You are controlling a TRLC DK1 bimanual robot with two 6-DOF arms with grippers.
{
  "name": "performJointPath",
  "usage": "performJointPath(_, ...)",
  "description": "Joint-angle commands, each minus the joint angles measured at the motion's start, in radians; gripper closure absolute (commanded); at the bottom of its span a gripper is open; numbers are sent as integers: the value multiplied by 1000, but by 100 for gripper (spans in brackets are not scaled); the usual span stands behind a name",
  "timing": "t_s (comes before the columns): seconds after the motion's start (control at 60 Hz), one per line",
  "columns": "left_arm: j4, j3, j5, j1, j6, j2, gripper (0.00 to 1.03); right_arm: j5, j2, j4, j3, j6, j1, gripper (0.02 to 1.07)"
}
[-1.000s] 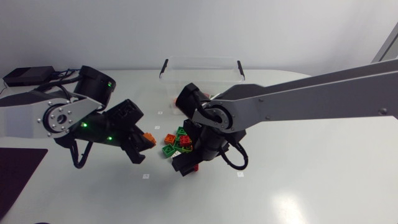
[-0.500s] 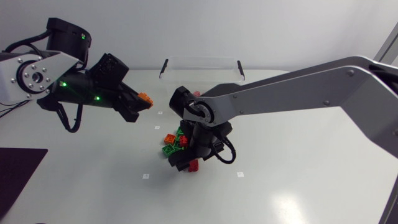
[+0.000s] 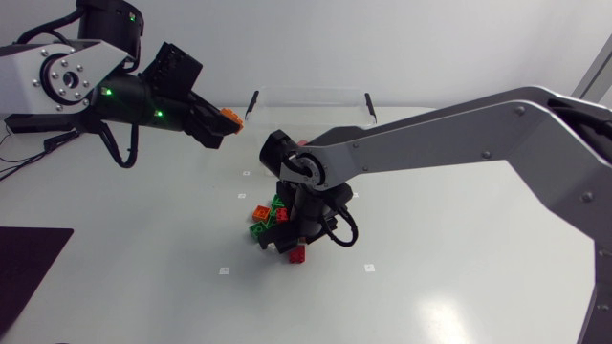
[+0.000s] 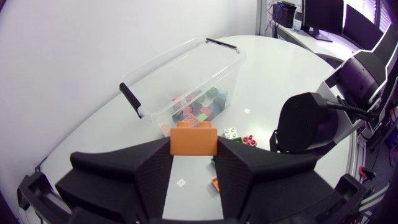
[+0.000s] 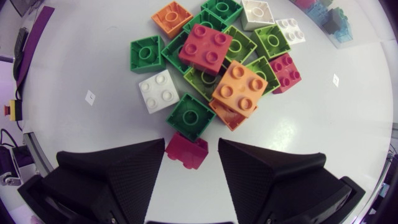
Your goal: Place the duplo bricks in the container
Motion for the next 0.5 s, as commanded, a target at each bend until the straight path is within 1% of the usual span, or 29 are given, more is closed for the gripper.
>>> performJointPath(0.0, 7, 40, 7, 7, -20, 24, 72, 1, 45, 1, 21, 33, -6, 47)
performJointPath(0.167, 12, 57, 17, 4, -20, 41, 72, 1, 64, -4, 29, 33, -8, 47)
performJointPath(0.233, 12, 79, 23, 5, -22, 59, 72, 1, 70, -7, 29, 33, -8, 49)
performJointPath(0.267, 12, 86, 24, 5, -22, 67, 72, 1, 71, -5, 26, 33, -10, 51)
performJointPath(0.333, 13, 109, 30, 5, -28, 88, 72, 1, 64, 4, 16, 33, -16, 63)
performJointPath(0.367, 12, 120, 32, 4, -28, 99, 72, 1, 56, 6, 9, 33, -19, 65)
performJointPath(0.417, 13, 129, 30, 2, -30, 110, 72, 1, 48, 6, 1, 32, -20, 66)
performJointPath(0.433, 13, 140, 30, 1, -30, 120, 72, 2, 38, 7, -10, 32, -23, 70)
performJointPath(0.483, 13, 152, 30, -2, -31, 131, 72, 4, 22, 10, -20, 29, -29, 76)
